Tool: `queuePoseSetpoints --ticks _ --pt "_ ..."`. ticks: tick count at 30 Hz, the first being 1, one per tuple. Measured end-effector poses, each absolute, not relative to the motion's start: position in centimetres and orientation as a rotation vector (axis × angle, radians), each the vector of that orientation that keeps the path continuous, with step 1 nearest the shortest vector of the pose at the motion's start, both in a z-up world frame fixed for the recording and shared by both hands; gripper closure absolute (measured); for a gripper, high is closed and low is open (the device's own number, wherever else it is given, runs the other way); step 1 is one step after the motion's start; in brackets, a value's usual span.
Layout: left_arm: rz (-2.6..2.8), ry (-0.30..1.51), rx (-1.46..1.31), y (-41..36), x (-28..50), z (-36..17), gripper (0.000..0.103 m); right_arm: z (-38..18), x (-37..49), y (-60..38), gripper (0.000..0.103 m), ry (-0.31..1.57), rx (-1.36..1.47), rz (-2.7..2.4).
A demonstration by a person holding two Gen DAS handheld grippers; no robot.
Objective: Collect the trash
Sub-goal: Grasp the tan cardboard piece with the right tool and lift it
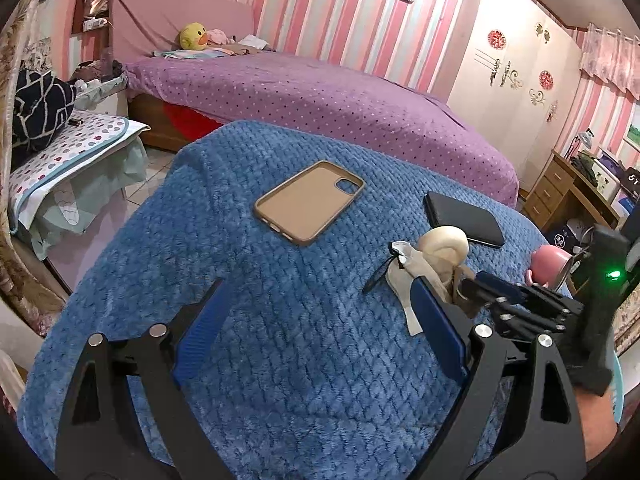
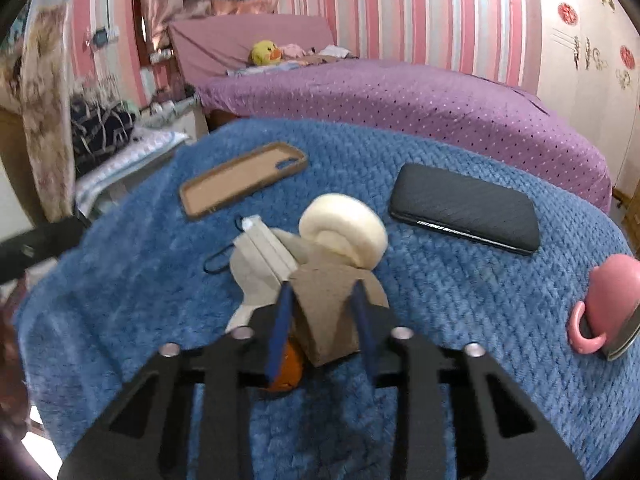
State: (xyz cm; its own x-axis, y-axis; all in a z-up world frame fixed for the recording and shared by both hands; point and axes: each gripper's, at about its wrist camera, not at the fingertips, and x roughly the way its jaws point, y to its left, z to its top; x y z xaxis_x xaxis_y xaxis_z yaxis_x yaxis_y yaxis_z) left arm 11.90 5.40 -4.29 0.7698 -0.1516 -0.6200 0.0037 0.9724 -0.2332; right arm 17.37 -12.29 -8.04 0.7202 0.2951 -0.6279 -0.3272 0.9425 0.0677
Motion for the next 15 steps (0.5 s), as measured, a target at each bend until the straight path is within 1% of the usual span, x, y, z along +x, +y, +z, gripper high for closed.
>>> queuePoseSetpoints --ticks 3,4,5,11,15 --pt "-0.089 0.690 -0.219 4.9 11.9 -4.3 0.015 -7.1 16.3 -13.6 0.093 0.660 -0.046 0.329" --pt "-0.089 0.691 -0.216 4.8 11.9 -4.3 0.015 -6.8 16.1 -14.2 0.094 0.656 -0.040 0.328" --pt "-0.090 0.692 -0.215 4.6 11.9 -4.4 0.015 -6.7 16.0 -14.4 0.097 0.652 -0.037 0.325" --pt "-0.094 0.694 -0.203 3.6 11.7 -4.4 0.015 -7.0 15.7 -15.7 0.097 0.652 -0.023 0.312" --pt "-0.098 0.697 -0.178 2.8 11.7 -4.5 0.015 -7.1 15.7 -16.6 0.102 0.654 -0.006 0.290"
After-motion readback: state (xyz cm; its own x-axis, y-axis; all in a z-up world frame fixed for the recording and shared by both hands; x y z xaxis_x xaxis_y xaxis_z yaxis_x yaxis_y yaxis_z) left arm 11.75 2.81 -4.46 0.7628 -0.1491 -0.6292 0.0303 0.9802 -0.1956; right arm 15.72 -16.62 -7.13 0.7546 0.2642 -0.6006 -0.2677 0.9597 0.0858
